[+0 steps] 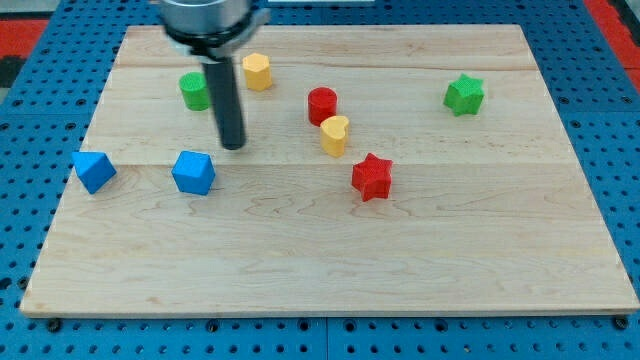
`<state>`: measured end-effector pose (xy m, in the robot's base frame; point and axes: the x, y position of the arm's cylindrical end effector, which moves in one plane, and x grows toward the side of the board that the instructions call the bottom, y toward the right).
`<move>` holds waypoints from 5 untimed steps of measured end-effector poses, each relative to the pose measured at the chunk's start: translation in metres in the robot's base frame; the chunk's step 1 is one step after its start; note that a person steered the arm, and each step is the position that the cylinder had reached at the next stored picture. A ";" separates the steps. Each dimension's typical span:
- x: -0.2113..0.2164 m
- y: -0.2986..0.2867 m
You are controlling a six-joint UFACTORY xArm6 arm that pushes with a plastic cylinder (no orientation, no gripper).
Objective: Place the green star at the bottom of the green circle
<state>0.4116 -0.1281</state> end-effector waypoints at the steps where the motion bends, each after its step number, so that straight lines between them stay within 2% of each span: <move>1: 0.000 -0.031; 2: 0.022 -0.045; 3: 0.024 -0.062; 5: 0.046 -0.054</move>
<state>0.4576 -0.1818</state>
